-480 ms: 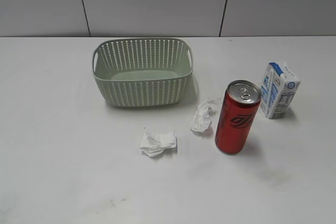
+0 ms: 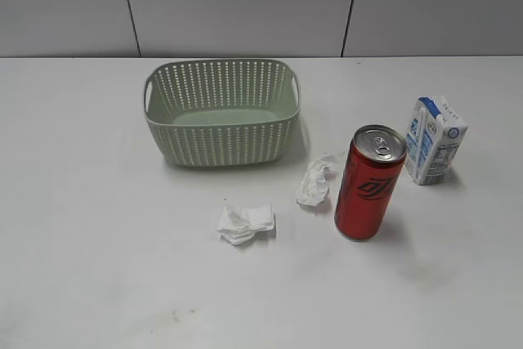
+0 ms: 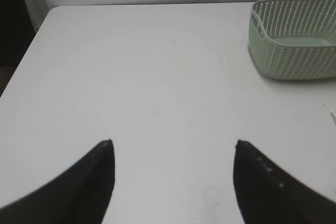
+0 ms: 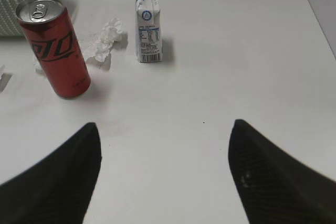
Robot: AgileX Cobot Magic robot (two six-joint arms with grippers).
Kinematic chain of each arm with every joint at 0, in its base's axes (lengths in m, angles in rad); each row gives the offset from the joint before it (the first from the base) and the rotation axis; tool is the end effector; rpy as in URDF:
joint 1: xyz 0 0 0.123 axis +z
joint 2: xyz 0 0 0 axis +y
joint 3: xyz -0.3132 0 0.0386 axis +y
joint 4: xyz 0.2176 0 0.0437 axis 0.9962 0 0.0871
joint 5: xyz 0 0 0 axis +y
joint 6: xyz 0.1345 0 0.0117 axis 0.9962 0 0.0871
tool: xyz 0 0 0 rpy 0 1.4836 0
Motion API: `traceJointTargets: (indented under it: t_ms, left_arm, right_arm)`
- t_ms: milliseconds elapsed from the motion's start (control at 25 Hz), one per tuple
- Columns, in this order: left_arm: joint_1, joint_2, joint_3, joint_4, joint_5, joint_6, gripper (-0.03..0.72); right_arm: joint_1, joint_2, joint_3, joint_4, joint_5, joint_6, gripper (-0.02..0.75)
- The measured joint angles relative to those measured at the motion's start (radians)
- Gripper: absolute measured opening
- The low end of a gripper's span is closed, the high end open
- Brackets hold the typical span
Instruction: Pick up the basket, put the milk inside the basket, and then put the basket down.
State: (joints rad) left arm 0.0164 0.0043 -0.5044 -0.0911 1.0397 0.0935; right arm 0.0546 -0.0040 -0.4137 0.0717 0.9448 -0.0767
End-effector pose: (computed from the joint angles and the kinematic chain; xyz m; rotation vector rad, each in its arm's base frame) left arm -0.0217 -0.0110 0.2470 0.0809 2.0185 -0.0390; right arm -0.0106 0.0073 0.2313 -0.1267 2.0054 0.0711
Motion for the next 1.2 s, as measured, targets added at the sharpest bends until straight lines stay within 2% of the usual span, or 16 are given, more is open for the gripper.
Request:
traceJointTargets:
  t_ms: [280, 520, 880, 1200]
  left_arm:
    - [0.000, 0.041, -0.035, -0.002, -0.066, 0.000, 0.536]
    - [0.000, 0.205, -0.121, -0.003, -0.185, 0.001, 0.536]
    - [0.000, 0.659, -0.348, -0.024, -0.209, 0.001, 0.536]
    - [-0.006, 1.092, -0.616, -0.155, -0.168, 0.037, 0.538]
  right_arm:
    - [0.000, 0.000, 0.000, 0.000, 0.000, 0.000, 0.590]
    - [0.000, 0.000, 0.000, 0.000, 0.000, 0.000, 0.590]
    - [0.000, 0.000, 0.000, 0.000, 0.000, 0.000, 0.590]
    - [0.000, 0.000, 0.000, 0.000, 0.000, 0.000, 0.590]
